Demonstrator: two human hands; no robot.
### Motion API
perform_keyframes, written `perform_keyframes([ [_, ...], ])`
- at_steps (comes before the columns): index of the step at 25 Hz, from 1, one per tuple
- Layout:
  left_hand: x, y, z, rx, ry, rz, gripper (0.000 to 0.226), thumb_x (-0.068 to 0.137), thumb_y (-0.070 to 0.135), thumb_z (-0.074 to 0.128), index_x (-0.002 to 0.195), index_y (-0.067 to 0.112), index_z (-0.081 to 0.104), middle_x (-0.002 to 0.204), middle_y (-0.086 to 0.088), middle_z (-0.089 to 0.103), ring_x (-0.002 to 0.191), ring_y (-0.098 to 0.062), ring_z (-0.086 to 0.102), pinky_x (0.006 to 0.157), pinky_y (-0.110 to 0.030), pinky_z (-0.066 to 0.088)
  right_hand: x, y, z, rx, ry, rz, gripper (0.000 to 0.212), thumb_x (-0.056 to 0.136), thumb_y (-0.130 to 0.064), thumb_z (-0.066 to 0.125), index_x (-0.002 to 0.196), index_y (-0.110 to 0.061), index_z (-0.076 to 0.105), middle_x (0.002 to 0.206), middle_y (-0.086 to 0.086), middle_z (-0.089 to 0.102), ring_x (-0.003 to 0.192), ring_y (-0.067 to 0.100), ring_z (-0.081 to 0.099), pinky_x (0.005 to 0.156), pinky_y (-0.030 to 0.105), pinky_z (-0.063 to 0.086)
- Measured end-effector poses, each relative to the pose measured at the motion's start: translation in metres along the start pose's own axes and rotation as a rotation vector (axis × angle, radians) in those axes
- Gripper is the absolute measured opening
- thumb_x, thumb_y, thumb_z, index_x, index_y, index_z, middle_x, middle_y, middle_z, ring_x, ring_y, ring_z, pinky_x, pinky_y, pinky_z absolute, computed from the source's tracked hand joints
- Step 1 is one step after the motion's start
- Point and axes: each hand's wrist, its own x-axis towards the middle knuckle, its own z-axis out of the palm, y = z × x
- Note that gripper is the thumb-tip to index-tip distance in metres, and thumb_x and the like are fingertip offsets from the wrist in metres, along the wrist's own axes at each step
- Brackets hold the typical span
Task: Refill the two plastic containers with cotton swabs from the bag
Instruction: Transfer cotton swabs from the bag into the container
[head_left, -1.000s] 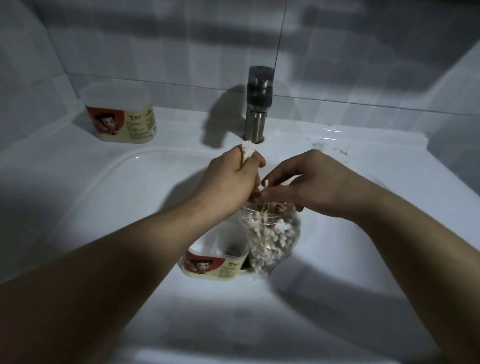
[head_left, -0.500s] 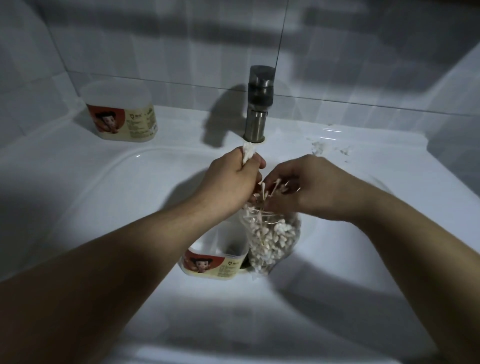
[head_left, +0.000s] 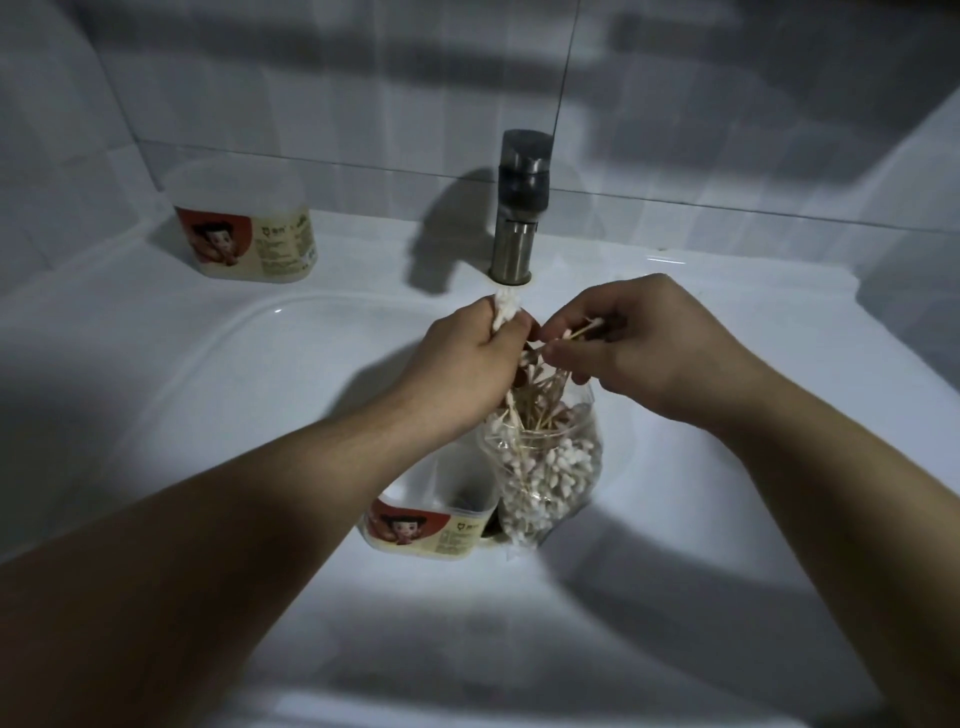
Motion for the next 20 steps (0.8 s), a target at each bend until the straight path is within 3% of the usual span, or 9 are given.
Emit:
perform_keyframes([
  [3, 0.0010, -0.0014, 0.0003, 0.019, 0.007, -0.002, 0.028, 0.107, 0.034, 0.044, 0.096, 0.022, 0.066, 0.089, 0.001, 0.074, 0.083, -0.017, 0.070, 0.081, -0.045, 0.057, -0.0002, -0.0014, -0.0015, 0.100, 0.025, 0.013, 0.007, 0.084, -0.014, 0.079, 0.083, -0.022, 0.079, 0.061, -0.002, 0.068, 0.048, 0.004, 0.053, 0.046, 0.014, 0.038],
  [8, 0.0020, -0.0032, -0.0003, -0.057, -0.014, -0.014, 0.027, 0.106, 0.034, 0.044, 0.095, 0.027, 0.066, 0.090, 0.003, 0.074, 0.084, -0.020, 0.072, 0.082, -0.053, 0.059, 0.0053, 0.0046, -0.0036, 0.347, 0.127, 0.061, 0.019, 0.082, 0.002, 0.075, 0.076, -0.016, 0.077, 0.063, 0.007, 0.066, 0.060, 0.019, 0.055, 0.058, 0.030, 0.045],
  [11, 0.0021, -0.0022, -0.0009, -0.084, 0.006, 0.013, 0.026, 0.108, 0.032, 0.042, 0.093, 0.031, 0.065, 0.094, 0.008, 0.072, 0.088, -0.015, 0.071, 0.080, -0.051, 0.061, 0.0079, 0.0064, -0.0045, 0.488, 0.156, 0.054, 0.027, 0.082, 0.009, 0.071, 0.070, -0.015, 0.075, 0.065, 0.011, 0.064, 0.063, 0.024, 0.053, 0.056, 0.029, 0.043],
  [16, 0.0015, -0.0010, 0.0006, -0.201, -0.054, 0.049, 0.025, 0.109, 0.029, 0.042, 0.119, 0.027, 0.065, 0.109, 0.010, 0.073, 0.093, -0.002, 0.071, 0.078, -0.030, 0.061, 0.0076, 0.0047, -0.0033, 0.622, 0.121, 0.051, 0.023, 0.082, 0.014, 0.067, 0.076, -0.009, 0.071, 0.076, 0.021, 0.059, 0.066, 0.025, 0.049, 0.057, 0.029, 0.040],
  [18, 0.0012, -0.0019, 0.0014, -0.202, -0.111, 0.097, 0.027, 0.110, 0.026, 0.041, 0.123, 0.021, 0.064, 0.106, 0.005, 0.076, 0.096, -0.007, 0.072, 0.083, -0.031, 0.059, 0.0075, 0.0043, -0.0009, 0.589, 0.114, 0.040, 0.022, 0.082, 0.012, 0.069, 0.077, -0.009, 0.071, 0.076, 0.023, 0.060, 0.063, 0.025, 0.051, 0.058, 0.029, 0.042],
  [20, 0.0008, -0.0019, 0.0014, -0.216, -0.151, 0.117, 0.027, 0.110, 0.024, 0.039, 0.119, 0.015, 0.063, 0.093, 0.002, 0.076, 0.086, -0.011, 0.072, 0.080, -0.034, 0.056, 0.0074, 0.0035, 0.0013, 0.551, 0.122, 0.037, 0.020, 0.082, 0.011, 0.072, 0.078, -0.009, 0.071, 0.076, 0.022, 0.063, 0.059, 0.022, 0.054, 0.058, 0.028, 0.046],
])
